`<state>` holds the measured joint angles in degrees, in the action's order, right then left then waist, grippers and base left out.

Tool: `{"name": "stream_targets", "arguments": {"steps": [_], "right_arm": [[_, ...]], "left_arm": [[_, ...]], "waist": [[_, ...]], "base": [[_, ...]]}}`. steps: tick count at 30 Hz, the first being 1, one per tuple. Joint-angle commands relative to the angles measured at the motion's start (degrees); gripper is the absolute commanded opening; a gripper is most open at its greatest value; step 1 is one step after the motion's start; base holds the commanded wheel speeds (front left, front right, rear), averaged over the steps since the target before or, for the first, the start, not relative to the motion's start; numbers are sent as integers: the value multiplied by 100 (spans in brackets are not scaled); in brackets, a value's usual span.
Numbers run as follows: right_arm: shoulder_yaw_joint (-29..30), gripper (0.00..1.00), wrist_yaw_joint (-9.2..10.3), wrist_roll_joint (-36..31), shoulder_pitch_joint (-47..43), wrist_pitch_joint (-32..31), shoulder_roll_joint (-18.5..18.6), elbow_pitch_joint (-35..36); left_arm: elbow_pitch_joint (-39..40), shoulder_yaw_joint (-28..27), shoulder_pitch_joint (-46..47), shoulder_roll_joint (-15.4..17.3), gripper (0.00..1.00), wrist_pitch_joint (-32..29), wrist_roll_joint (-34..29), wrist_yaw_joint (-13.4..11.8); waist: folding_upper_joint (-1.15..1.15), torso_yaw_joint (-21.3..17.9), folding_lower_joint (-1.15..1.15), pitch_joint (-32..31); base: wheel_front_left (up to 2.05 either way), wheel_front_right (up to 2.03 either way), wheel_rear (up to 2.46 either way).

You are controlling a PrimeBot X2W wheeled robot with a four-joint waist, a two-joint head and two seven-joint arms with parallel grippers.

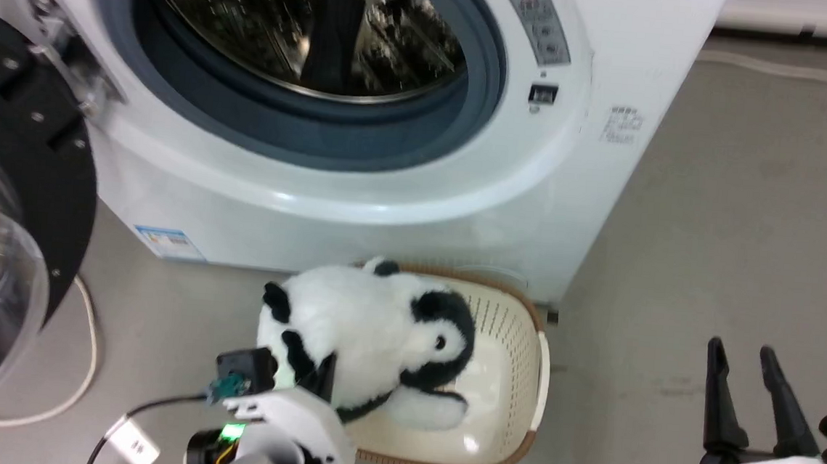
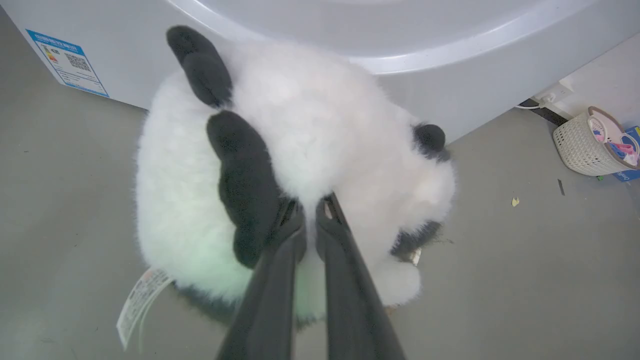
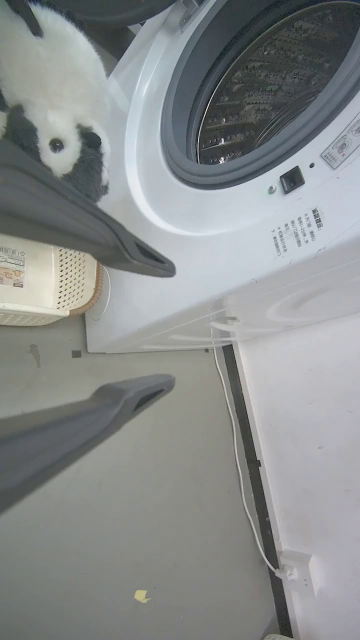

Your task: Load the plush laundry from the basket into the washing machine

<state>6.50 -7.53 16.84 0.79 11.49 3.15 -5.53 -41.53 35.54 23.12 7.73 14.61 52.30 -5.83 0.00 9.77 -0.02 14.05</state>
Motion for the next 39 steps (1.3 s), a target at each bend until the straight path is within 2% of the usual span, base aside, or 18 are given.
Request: {"name": "stream_targets", "arguments": {"steps": [1, 12, 20, 29, 39], "right_arm": [[-29, 100, 4, 92, -101, 61, -23, -73], [-85, 100, 4, 308, -367, 183, -26, -344], [-89, 100, 4, 335, -405, 222, -26, -382], [-55, 100, 4, 277, -245, 179, -27, -264], [24, 100, 4, 182, 72, 65, -27, 4]], "left_arm": [[256, -146, -243, 67, 0, 38, -131, -58], [1820, -858, -1268, 315, 0, 39, -812, -410], [2706, -1458, -1441, 140, 0, 39, -1572, -437], [2832, -2007, -808, -104, 0, 39, -2083, -245], [2123, -2499, 489, -146, 0, 39, -2369, -10]], "waist": [[0, 78, 2, -392], [0, 183, 2, -952], [0, 135, 2, -957], [0, -6, 2, -628], [0, -232, 2, 18]], "base": [[0, 0, 0], [0, 0, 0], [0, 0, 0], [0, 0, 0], [0, 0, 0]]}}
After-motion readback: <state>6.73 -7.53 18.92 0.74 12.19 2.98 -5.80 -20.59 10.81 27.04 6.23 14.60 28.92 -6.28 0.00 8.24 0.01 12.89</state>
